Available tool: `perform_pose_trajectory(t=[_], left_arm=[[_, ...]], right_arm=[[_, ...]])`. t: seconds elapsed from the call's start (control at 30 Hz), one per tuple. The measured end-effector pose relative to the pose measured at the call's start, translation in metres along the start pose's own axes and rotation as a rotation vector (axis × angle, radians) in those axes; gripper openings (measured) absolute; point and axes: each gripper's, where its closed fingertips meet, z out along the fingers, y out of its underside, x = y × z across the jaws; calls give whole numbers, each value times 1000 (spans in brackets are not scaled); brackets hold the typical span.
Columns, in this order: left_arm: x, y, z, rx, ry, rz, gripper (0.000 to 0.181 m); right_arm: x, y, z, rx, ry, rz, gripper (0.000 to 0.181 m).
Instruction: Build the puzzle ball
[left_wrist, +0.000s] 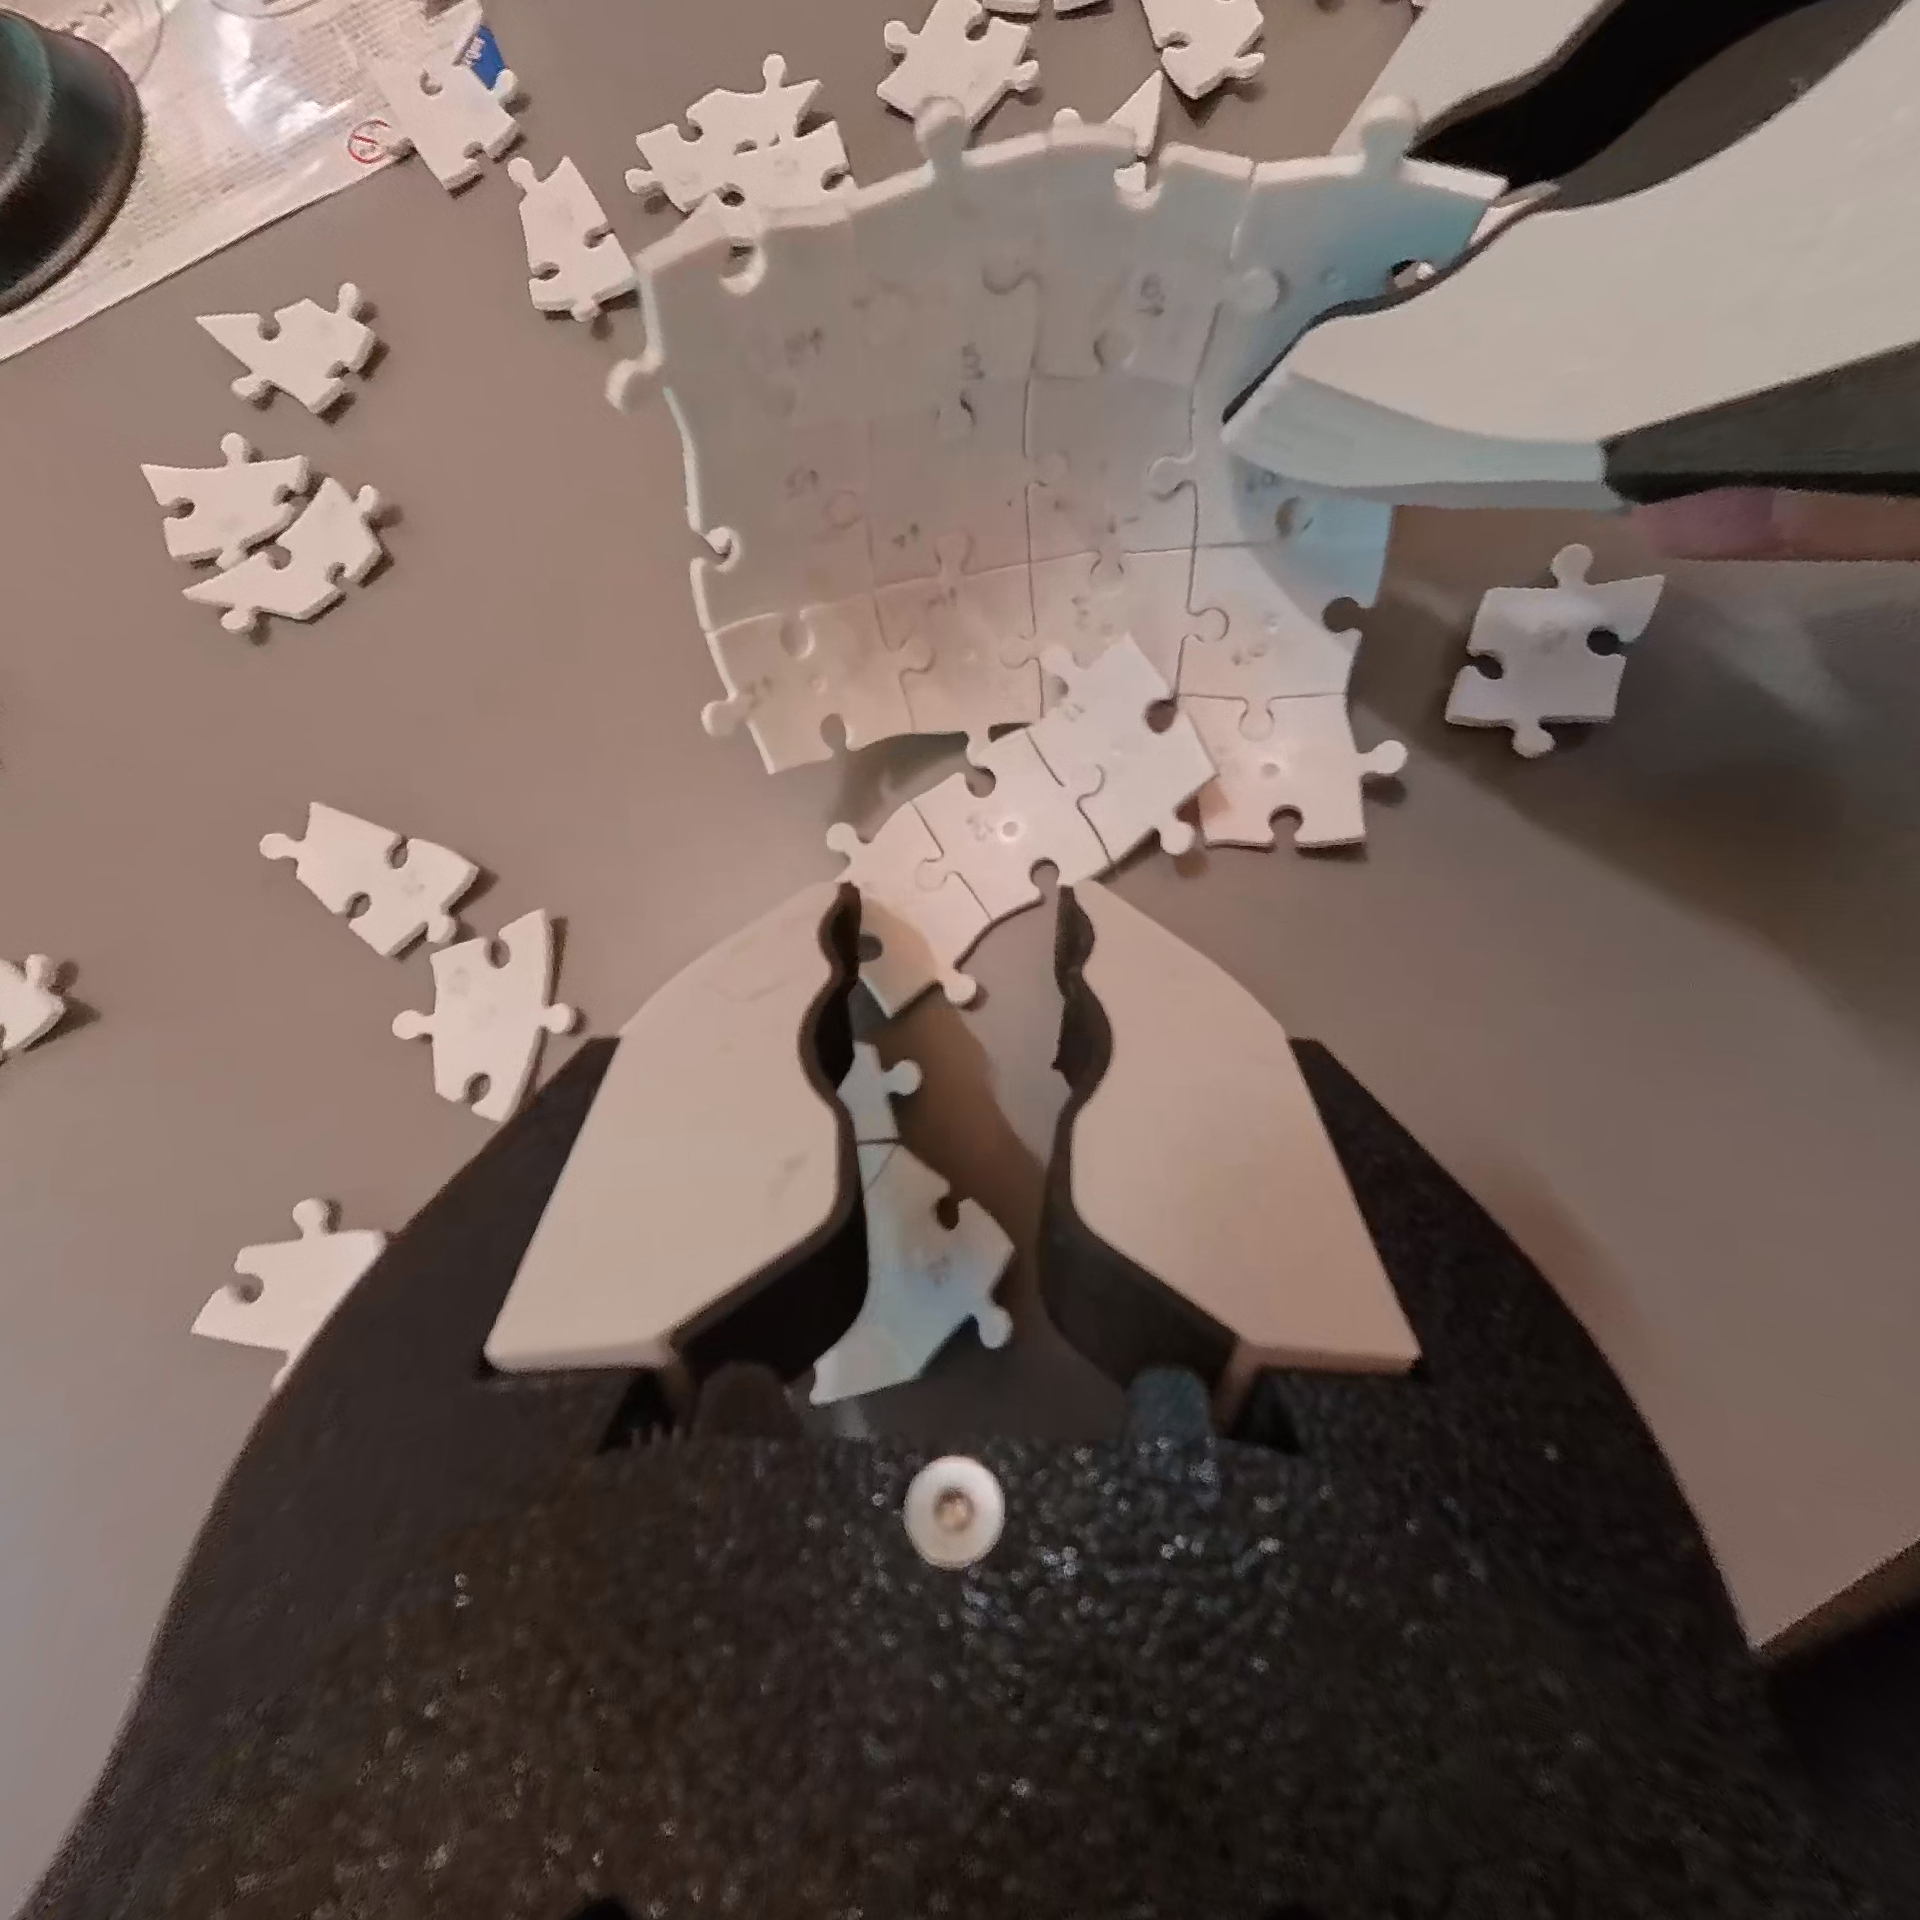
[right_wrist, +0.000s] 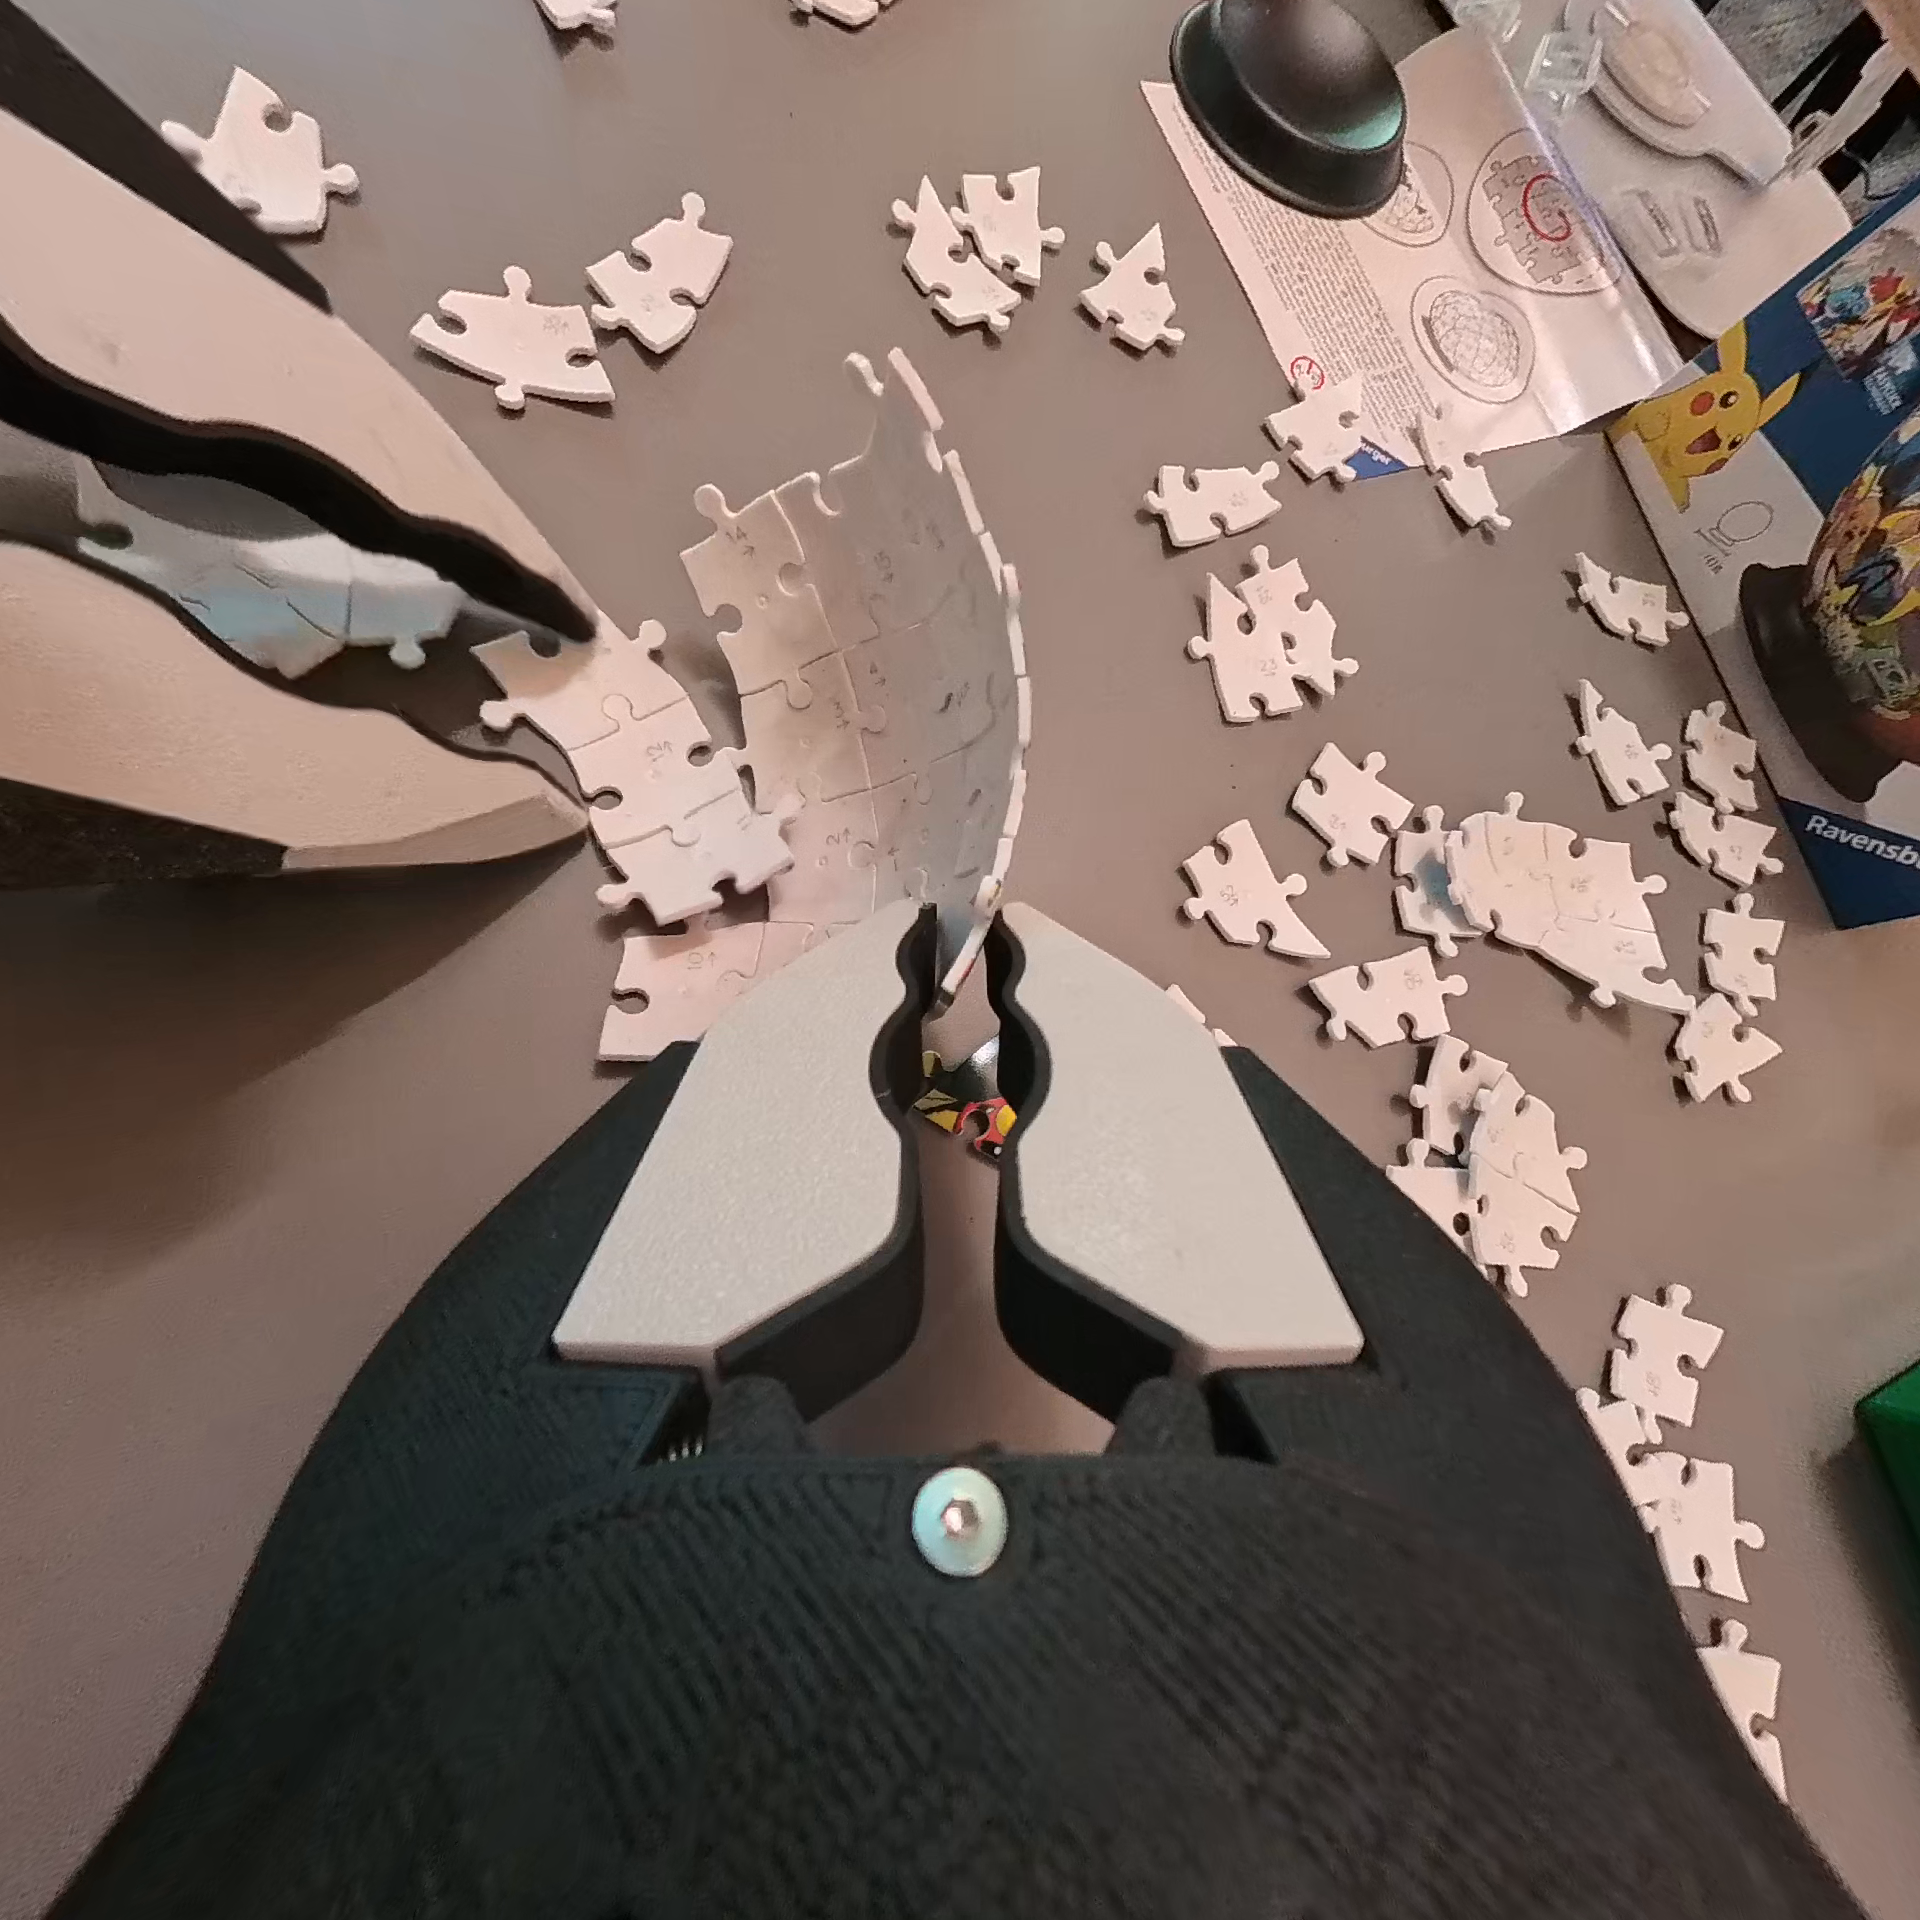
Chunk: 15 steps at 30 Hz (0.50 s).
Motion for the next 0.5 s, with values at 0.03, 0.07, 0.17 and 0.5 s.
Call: perform_pose_trajectory(t=[0.03, 0.07, 0.17, 0.5], left_arm=[[-3, -2, -1, 8, -11, -15, 36], [-6, -4, -3, 21, -19, -37, 37], [-15, -7, -6, 41, -33, -107, 39], [-21, 5, 4, -15, -4, -239, 45]], right_arm=[[0, 0, 0, -1, 0, 0, 9], [0, 0, 0, -1, 0, 1, 9], [0, 0, 0, -1, -2, 3, 9], [0, 1, 0, 0, -2, 5, 9]])
